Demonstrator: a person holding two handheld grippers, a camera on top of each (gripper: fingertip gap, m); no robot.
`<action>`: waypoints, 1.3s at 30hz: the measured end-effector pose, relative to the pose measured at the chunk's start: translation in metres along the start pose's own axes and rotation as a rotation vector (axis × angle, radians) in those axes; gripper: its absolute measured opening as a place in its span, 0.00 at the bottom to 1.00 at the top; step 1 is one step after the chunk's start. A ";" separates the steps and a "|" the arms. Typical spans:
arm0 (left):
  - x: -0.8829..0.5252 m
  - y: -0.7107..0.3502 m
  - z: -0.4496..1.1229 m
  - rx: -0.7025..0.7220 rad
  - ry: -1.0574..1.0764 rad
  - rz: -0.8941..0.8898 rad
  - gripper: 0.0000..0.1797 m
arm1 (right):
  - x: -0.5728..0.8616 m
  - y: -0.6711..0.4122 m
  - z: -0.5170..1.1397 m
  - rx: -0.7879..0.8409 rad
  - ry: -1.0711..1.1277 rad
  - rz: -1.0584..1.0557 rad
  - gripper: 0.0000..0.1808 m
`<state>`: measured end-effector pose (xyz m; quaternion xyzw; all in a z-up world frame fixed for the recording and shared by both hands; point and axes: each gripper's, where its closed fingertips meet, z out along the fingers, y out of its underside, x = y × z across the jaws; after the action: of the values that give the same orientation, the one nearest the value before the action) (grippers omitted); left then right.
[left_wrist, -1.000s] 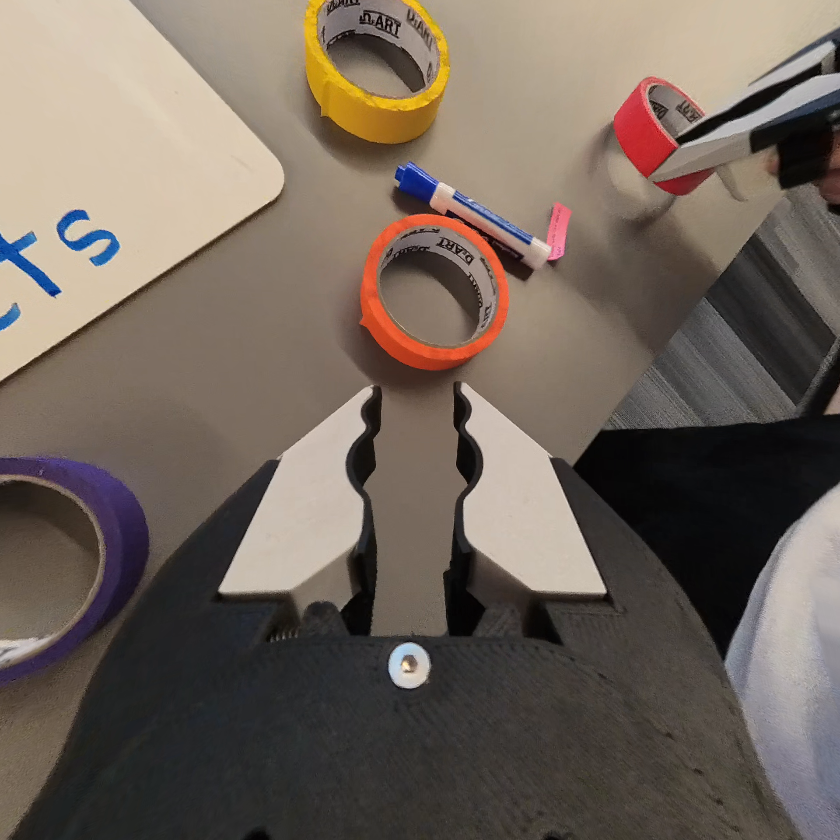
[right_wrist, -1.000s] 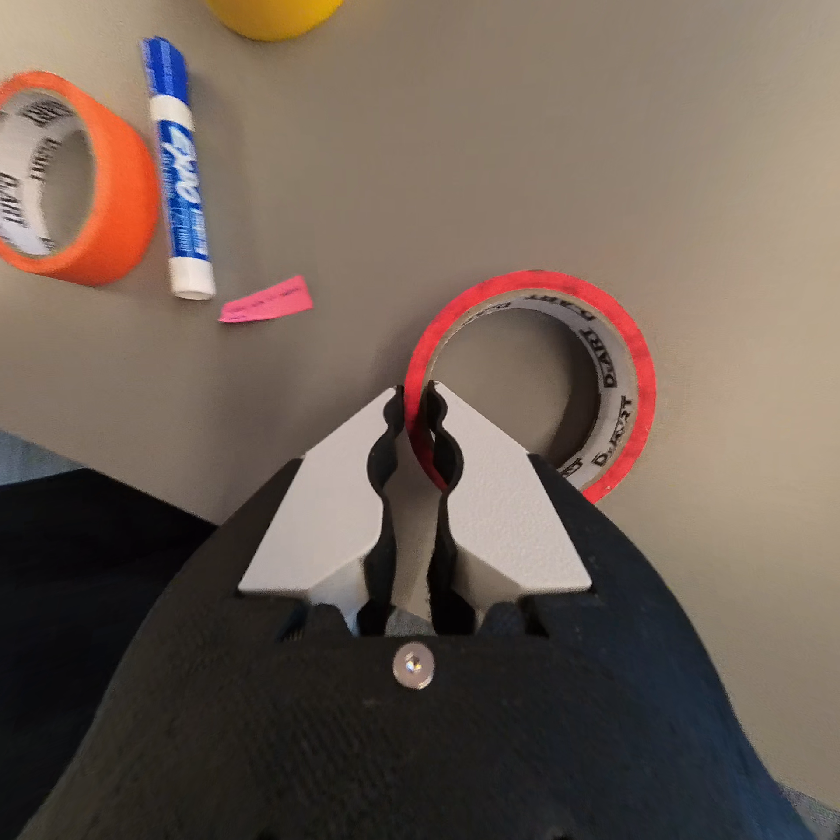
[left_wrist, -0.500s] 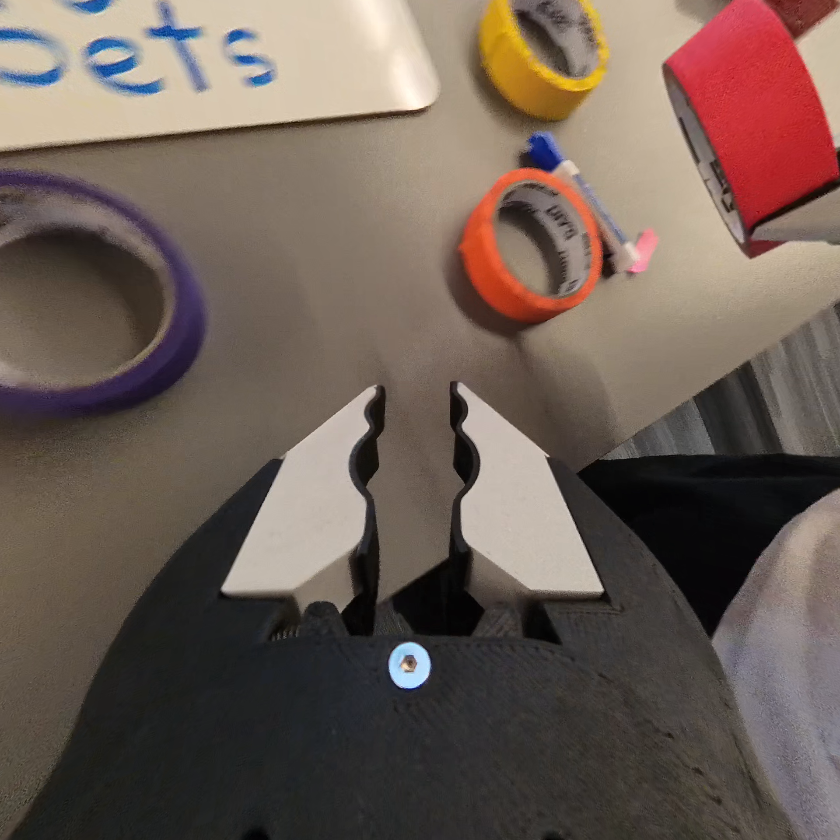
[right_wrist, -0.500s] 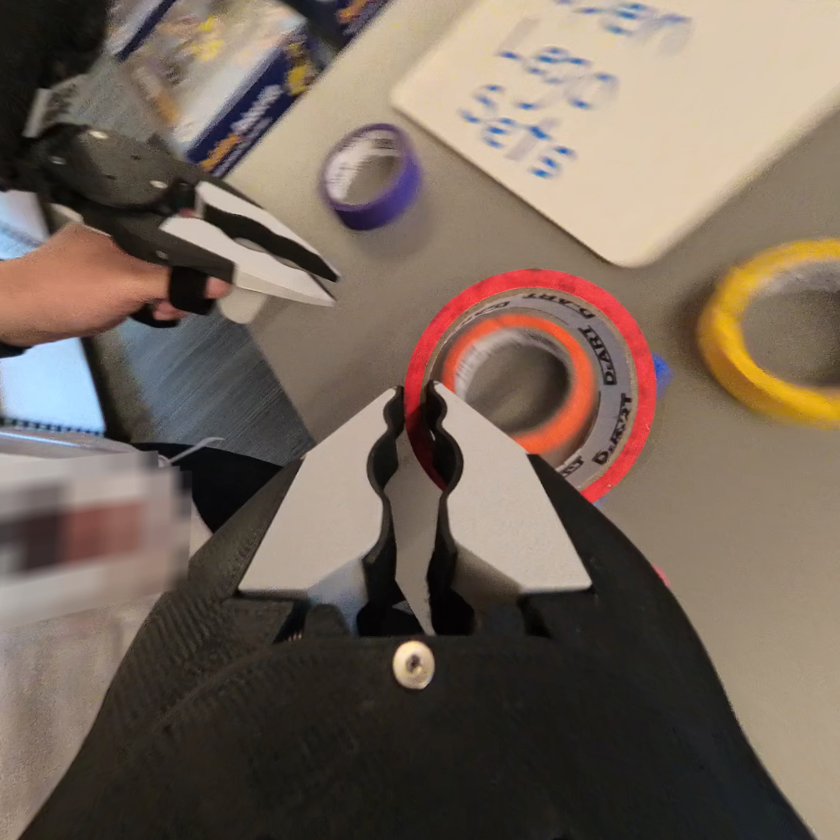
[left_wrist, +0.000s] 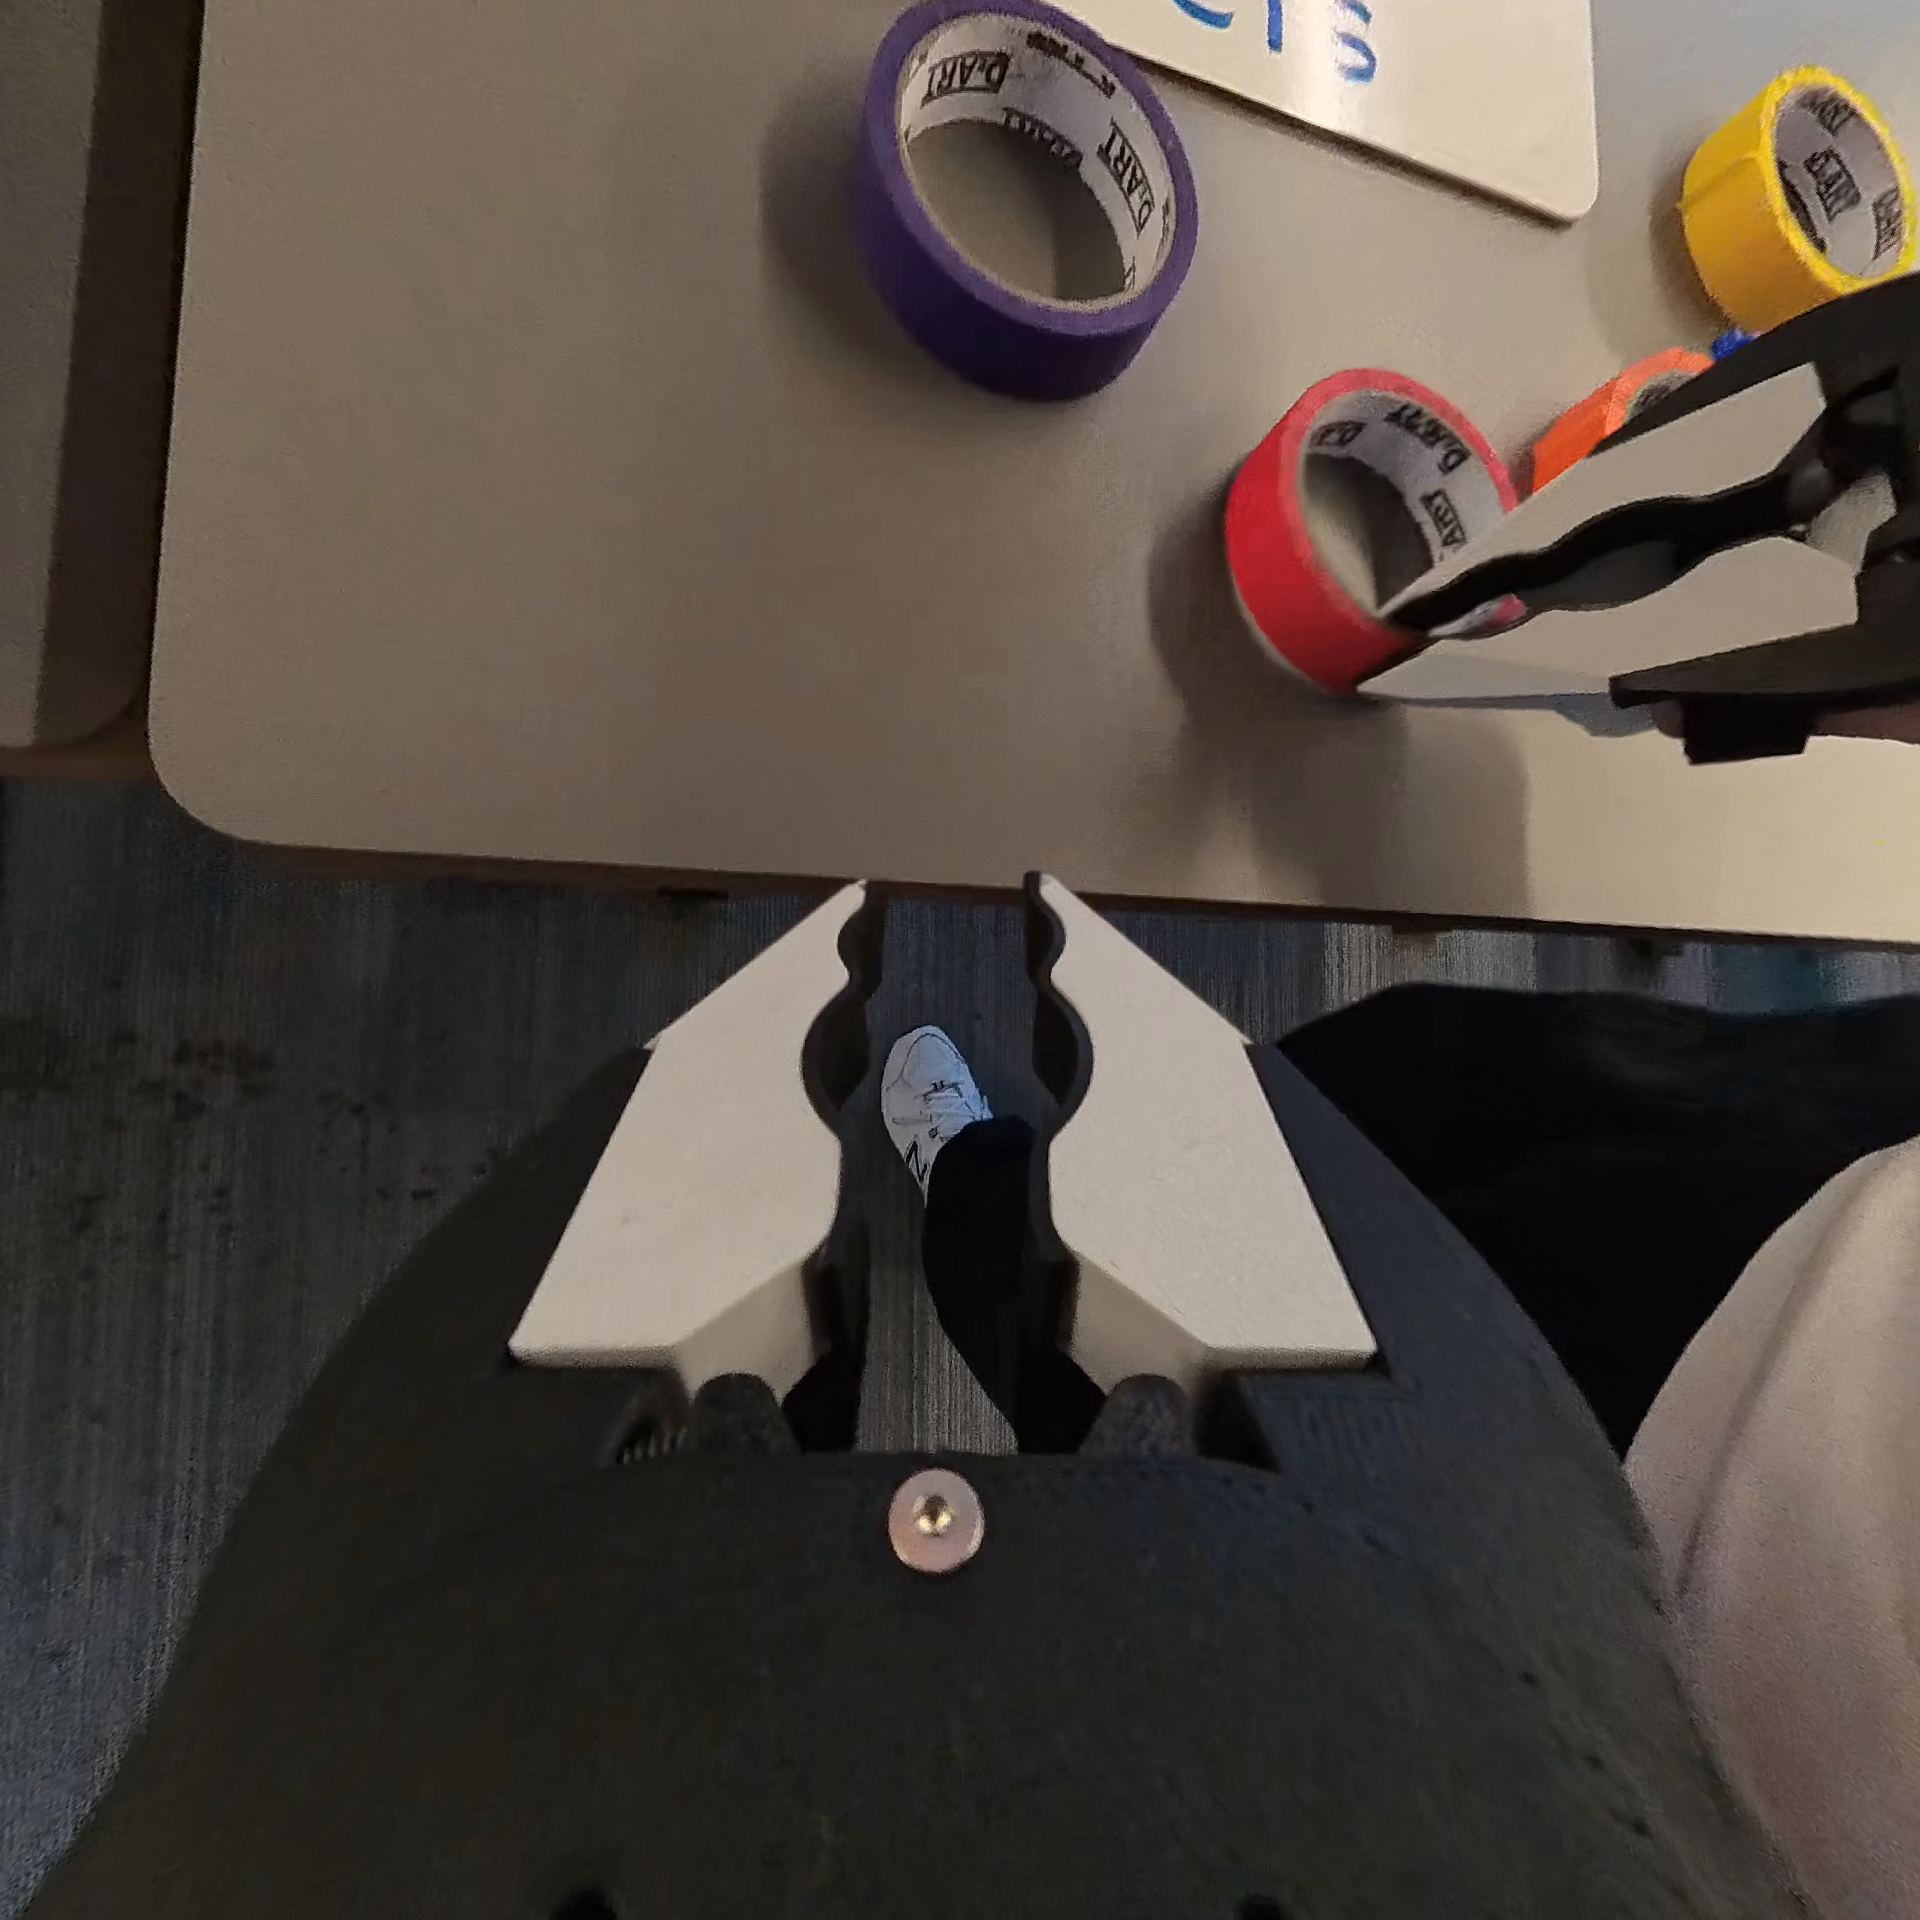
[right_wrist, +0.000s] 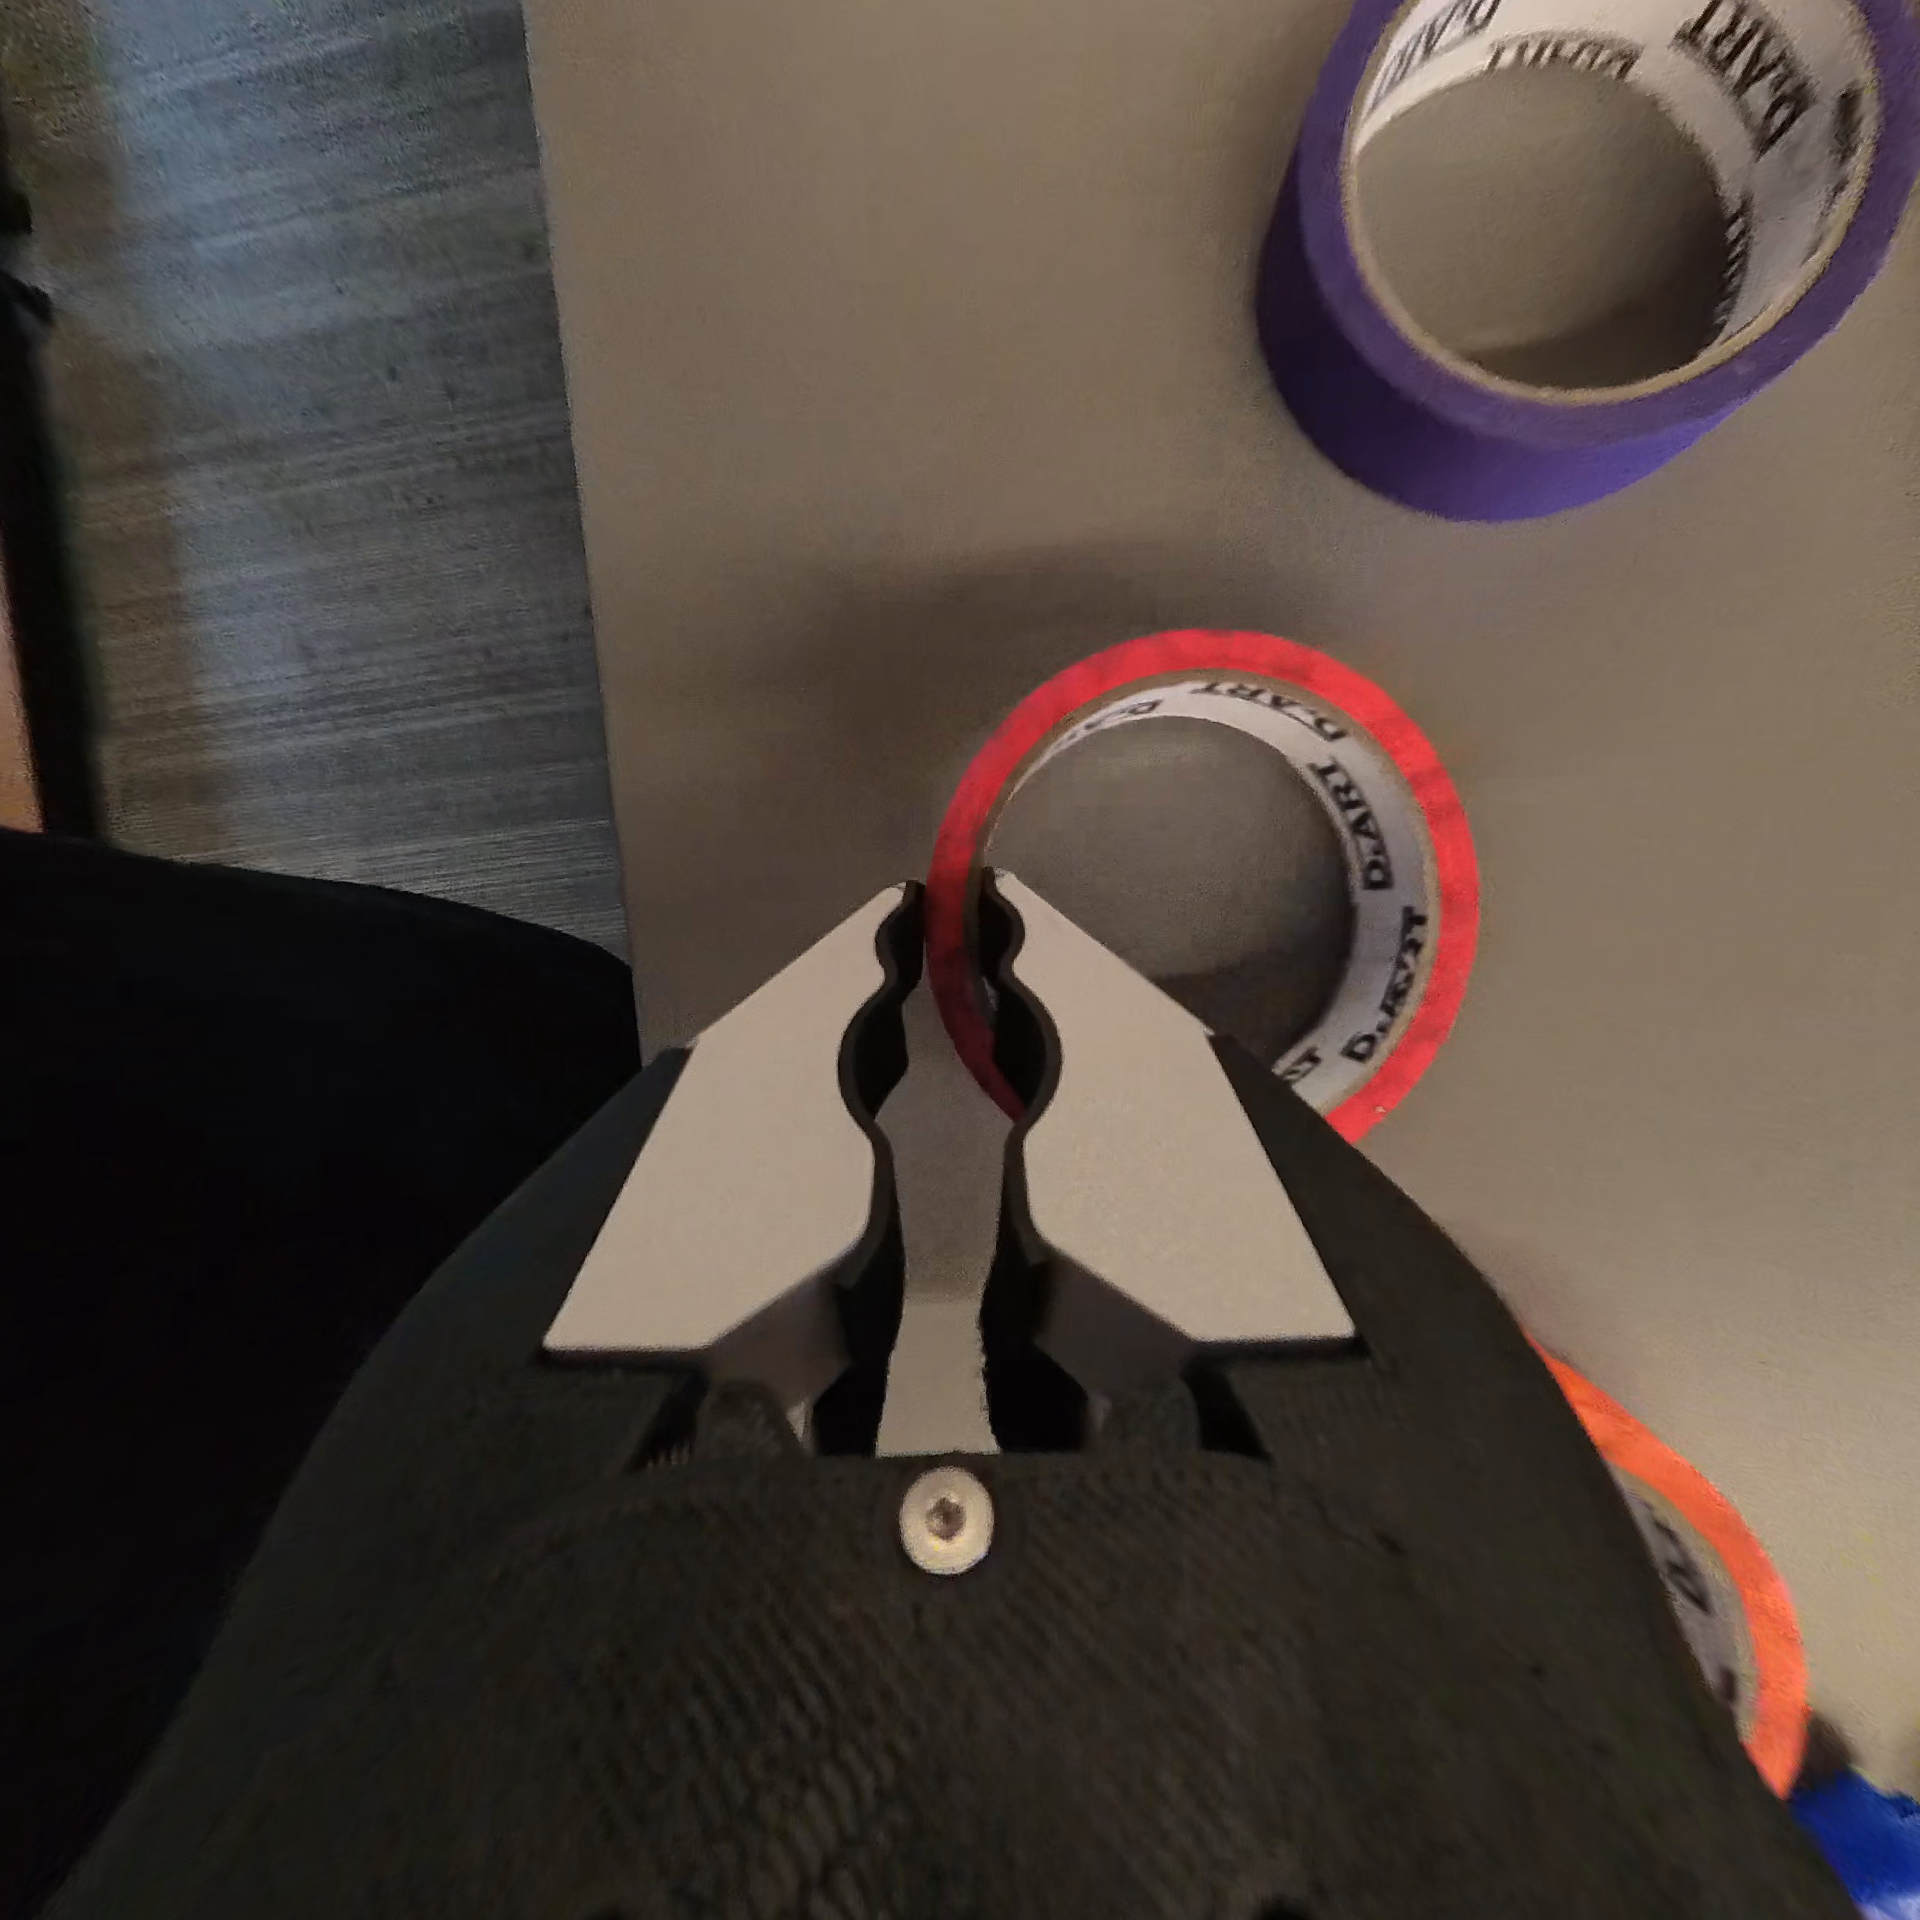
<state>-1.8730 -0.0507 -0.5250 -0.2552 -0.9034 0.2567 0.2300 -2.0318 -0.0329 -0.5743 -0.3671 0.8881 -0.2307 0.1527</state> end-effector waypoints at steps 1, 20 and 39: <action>0.000 0.004 0.000 -0.007 -0.003 0.007 0.14 | -0.002 0.002 0.002 0.003 -0.019 0.022 0.07; 0.113 0.014 -0.016 0.106 -0.118 -0.085 0.14 | 0.204 0.166 -0.131 0.102 0.230 0.217 0.21; 0.159 0.140 -0.104 0.235 -0.376 -0.466 0.13 | 0.189 0.123 -0.158 0.169 0.107 0.057 0.05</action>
<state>-1.8900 0.1808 -0.4819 0.0390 -0.9284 0.3422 0.1394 -2.3024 -0.0456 -0.5239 -0.3143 0.8825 -0.3197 0.1419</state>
